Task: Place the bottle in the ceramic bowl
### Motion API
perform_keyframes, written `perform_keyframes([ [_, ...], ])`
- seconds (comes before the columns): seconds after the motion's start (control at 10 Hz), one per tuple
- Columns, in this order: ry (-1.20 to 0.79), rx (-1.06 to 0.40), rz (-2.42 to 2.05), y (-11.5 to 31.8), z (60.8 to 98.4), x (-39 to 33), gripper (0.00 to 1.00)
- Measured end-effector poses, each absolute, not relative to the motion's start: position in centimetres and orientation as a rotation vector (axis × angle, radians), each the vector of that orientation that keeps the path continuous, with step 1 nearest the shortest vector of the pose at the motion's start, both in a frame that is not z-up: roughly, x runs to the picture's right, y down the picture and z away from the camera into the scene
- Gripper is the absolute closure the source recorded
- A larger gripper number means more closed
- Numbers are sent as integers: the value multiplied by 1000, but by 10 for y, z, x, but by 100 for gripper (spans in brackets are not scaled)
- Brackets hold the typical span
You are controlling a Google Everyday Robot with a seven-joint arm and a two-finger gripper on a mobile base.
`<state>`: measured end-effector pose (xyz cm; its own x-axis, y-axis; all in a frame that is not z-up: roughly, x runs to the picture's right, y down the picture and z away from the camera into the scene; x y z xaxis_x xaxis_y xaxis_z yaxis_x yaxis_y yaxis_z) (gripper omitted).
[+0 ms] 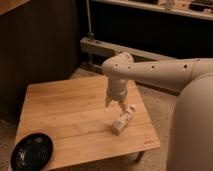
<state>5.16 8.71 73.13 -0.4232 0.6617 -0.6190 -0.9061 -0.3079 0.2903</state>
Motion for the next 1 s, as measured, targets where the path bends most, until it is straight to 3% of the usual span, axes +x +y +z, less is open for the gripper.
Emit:
perform_keyframes([
  [0.4,753,-476,1898,87,731,52,35],
  [1.0,823,-509,2078,77,766,104,35],
])
